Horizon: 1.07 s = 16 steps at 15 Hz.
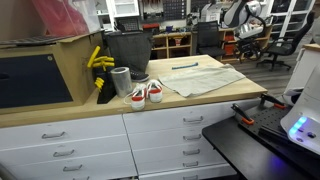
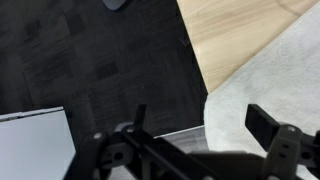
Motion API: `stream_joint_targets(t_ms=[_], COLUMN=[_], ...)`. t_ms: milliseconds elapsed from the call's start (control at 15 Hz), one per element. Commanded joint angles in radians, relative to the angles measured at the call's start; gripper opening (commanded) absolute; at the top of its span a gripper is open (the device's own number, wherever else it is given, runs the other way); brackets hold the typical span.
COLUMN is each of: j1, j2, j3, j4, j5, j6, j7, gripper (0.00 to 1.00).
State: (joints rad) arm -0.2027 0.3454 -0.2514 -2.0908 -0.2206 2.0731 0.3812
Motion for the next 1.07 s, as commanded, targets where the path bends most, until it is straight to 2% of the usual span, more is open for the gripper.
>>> stream_joint_targets(t_ms=[0,67,600,667,800,1000], j1=[-0.005,0.006,0.006,0.008,-0.028,-0.095], j2=[0.007,0.020,0.022,0.003,-0.018,0.034], j3=[-0.002,-0.016,-0.016,-0.010,0.012,0.024], j4=[0.040,0.007,0.008,-0.023,-0.066,-0.073], j5=[0.061,0.020,0.024,0.047,0.166,0.371], j6=[-0.122,-0.035,-0.041,0.011,0.071,0.132], j7=[-0.056,-0.014,-0.018,0.006,-0.066,-0.200], gripper=[1.00,1.00,1.00,1.00,1.00,1.00])
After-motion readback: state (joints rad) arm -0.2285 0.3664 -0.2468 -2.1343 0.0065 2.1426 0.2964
